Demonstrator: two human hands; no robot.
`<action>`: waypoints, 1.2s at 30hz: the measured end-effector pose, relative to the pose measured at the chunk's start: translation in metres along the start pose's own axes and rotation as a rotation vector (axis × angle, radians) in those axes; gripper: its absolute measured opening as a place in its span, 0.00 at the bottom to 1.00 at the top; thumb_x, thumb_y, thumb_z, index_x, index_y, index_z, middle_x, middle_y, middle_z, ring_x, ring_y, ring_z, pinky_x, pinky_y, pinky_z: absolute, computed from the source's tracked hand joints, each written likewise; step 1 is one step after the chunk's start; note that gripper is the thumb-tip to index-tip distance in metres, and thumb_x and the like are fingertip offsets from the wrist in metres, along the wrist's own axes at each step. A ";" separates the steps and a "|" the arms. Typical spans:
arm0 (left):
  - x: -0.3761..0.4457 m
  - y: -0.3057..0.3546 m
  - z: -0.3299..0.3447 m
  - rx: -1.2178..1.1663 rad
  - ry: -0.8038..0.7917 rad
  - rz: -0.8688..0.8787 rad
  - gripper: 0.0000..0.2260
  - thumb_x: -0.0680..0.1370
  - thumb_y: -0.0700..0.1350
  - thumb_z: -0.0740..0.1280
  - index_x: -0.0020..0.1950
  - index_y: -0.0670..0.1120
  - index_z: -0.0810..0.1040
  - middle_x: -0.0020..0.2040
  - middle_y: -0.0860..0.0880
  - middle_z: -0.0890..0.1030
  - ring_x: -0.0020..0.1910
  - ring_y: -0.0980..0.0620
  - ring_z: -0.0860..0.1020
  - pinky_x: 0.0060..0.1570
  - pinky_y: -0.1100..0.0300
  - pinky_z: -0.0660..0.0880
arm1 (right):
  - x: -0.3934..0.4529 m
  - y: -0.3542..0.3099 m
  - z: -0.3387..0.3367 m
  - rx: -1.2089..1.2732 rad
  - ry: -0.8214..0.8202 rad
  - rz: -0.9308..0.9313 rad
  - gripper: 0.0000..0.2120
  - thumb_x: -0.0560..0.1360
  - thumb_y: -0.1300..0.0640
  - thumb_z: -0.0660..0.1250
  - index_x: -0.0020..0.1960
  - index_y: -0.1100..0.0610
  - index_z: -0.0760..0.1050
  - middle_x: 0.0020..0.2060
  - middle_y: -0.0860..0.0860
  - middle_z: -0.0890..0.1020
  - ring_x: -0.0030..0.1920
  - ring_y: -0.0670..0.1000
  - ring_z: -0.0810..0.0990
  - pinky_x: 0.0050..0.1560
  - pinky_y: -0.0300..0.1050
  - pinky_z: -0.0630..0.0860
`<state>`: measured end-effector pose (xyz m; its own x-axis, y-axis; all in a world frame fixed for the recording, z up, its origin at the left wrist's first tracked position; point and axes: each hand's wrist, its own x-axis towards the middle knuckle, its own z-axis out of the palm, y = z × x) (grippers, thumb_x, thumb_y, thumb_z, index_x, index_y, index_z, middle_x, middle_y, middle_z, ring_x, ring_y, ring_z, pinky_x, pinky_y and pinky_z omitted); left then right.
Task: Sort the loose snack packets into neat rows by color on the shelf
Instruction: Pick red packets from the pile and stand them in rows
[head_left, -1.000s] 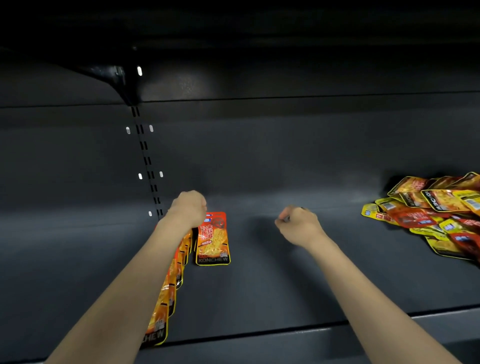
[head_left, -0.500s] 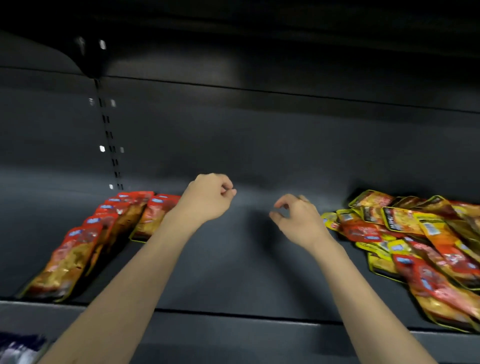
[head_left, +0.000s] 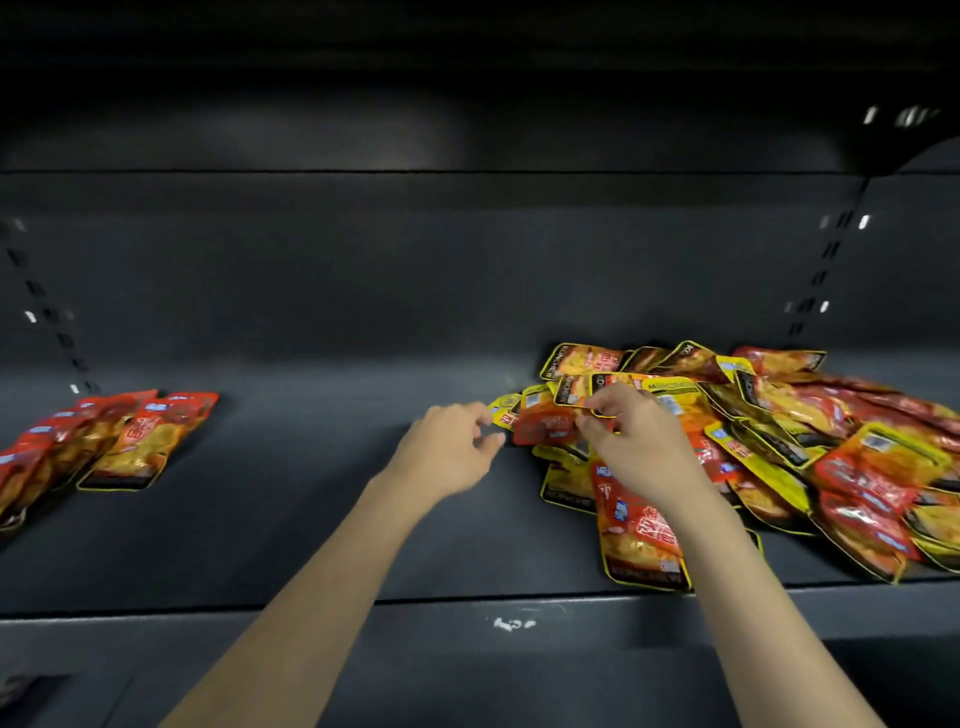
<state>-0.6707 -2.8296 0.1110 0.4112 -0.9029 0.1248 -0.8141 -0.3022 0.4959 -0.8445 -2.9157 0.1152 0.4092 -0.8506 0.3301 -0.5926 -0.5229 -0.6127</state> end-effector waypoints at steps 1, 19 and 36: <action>0.004 0.004 0.002 0.025 -0.011 0.011 0.17 0.78 0.55 0.63 0.64 0.50 0.74 0.60 0.50 0.78 0.59 0.48 0.75 0.59 0.56 0.71 | -0.001 0.006 -0.003 0.008 0.008 0.018 0.10 0.76 0.54 0.66 0.57 0.56 0.75 0.54 0.54 0.78 0.58 0.54 0.74 0.52 0.42 0.67; 0.064 0.024 0.035 0.259 -0.014 0.214 0.17 0.79 0.44 0.61 0.68 0.56 0.71 0.62 0.46 0.77 0.59 0.40 0.75 0.56 0.51 0.72 | -0.023 0.045 -0.014 -0.088 0.176 0.184 0.10 0.76 0.55 0.66 0.57 0.55 0.75 0.50 0.54 0.77 0.44 0.48 0.70 0.42 0.39 0.61; -0.012 0.020 -0.013 -0.614 0.521 -0.130 0.07 0.80 0.47 0.60 0.49 0.43 0.72 0.42 0.49 0.77 0.40 0.52 0.76 0.35 0.61 0.70 | 0.045 0.044 -0.016 -0.536 -0.154 -0.002 0.34 0.74 0.58 0.64 0.76 0.52 0.53 0.74 0.53 0.59 0.74 0.56 0.53 0.71 0.53 0.55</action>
<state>-0.6869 -2.8207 0.1304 0.7481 -0.5686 0.3421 -0.4386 -0.0368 0.8979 -0.8632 -2.9777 0.1151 0.4831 -0.8530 0.1976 -0.8455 -0.5131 -0.1478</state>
